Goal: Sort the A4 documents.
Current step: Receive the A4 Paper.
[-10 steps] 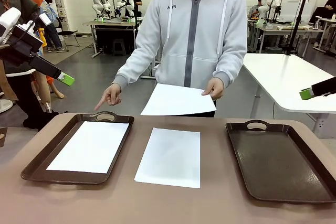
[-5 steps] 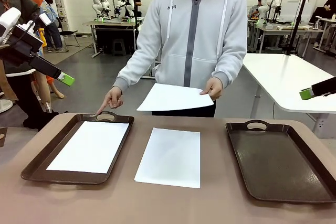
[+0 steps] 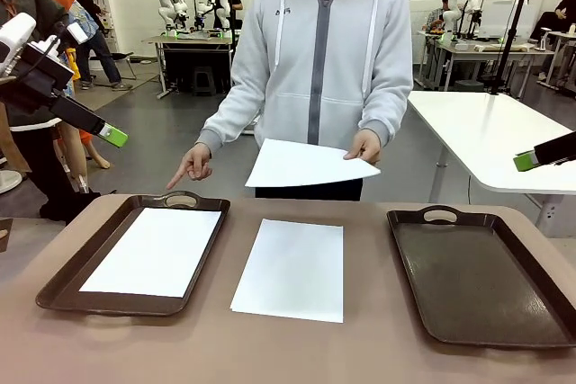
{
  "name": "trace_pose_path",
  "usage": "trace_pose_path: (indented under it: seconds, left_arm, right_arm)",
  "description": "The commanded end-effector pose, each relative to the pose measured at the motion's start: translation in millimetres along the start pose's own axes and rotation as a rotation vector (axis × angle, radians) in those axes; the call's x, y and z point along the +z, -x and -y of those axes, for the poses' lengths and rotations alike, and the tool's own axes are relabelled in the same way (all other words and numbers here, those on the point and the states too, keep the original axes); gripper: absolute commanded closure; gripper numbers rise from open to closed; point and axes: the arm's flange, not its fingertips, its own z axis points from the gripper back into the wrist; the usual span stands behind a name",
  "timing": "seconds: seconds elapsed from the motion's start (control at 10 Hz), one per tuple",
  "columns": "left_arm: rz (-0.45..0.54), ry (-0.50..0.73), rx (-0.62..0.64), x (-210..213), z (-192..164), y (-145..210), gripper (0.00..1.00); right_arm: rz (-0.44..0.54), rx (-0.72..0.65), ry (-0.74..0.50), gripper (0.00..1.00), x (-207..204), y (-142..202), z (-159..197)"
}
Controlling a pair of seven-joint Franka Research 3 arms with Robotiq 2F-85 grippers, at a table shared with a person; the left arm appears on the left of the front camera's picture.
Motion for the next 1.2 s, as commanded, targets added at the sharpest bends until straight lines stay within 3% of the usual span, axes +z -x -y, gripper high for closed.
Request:
trace_pose_path:
  seconds: [0.0,0.3,0.8,1.1]
  left_arm:
    - [0.0,0.0,0.0,0,0,0,0.0]
    - [0.04,0.081,0.22,-36,-24,-13,0.0]
    - [0.09,0.336,0.622,-121,-52,-35,0.0]
    - [0.052,0.435,0.876,-174,-58,-37,0.0]
  right_arm:
    - [0.004,-0.002,-0.016,0.0,-1,0,0]
    - [0.004,-0.002,-0.016,0.0,-1,0,0]
    - [0.004,-0.002,-0.016,0.0,-1,0,0]
    - [0.004,-0.002,-0.016,0.0,-1,0,0]
